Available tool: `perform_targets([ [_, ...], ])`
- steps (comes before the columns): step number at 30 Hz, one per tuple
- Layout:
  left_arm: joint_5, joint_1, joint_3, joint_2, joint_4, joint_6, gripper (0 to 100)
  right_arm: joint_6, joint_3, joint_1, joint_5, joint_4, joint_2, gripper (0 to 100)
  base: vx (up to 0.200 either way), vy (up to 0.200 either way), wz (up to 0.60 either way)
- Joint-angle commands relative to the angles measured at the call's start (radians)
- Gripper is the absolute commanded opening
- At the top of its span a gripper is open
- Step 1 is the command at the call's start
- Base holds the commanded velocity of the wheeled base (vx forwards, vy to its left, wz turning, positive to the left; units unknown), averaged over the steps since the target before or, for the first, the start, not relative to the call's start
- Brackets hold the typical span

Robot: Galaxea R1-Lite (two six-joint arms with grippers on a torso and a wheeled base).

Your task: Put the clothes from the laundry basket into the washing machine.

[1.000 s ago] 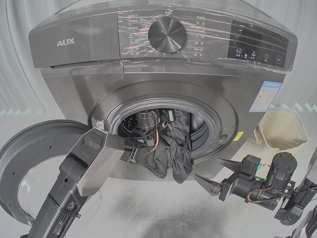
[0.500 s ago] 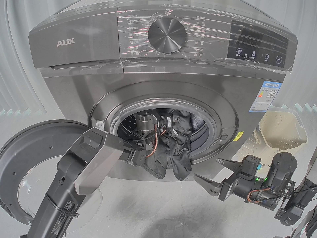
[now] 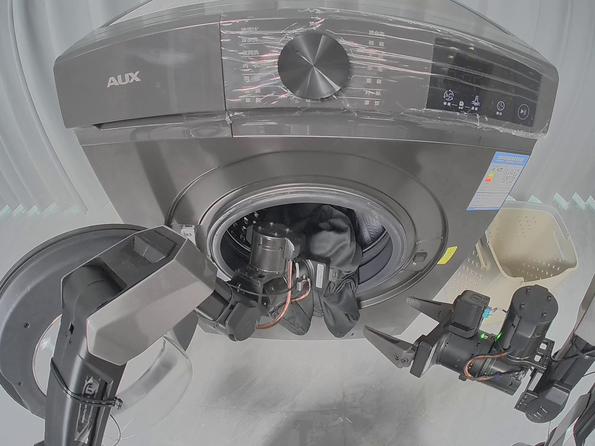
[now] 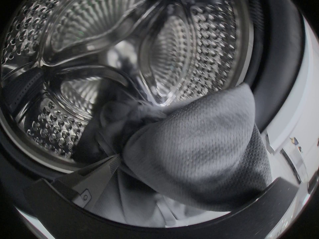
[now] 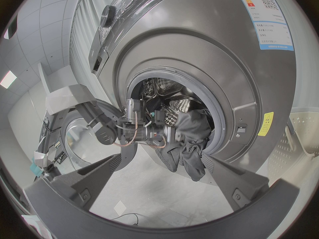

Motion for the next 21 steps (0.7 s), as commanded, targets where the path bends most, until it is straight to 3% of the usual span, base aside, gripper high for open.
perform_targets([
  [1,-0.042,-0.04,0.123,-0.068,0.0,0.045,100,0.0,0.001,0.001,0.0,0.0,0.002,100,0.0,0.0,0.0],
  [13,-0.028,-0.026,-0.023,0.115,-0.02,0.053,100,0.0,0.0,0.01,0.0,0.0,0.002,100,0.0,0.0,0.0],
  [14,-0.028,-0.024,-0.036,0.124,-0.018,0.055,0,0.0,0.0,0.012,0.0,0.0,0.002,100,0.0,0.0,0.0],
  [21,-0.022,-0.013,-0.088,0.133,-0.017,0.056,0,0.0,-0.008,0.012,0.0,0.0,0.002,100,0.0,0.0,0.0],
])
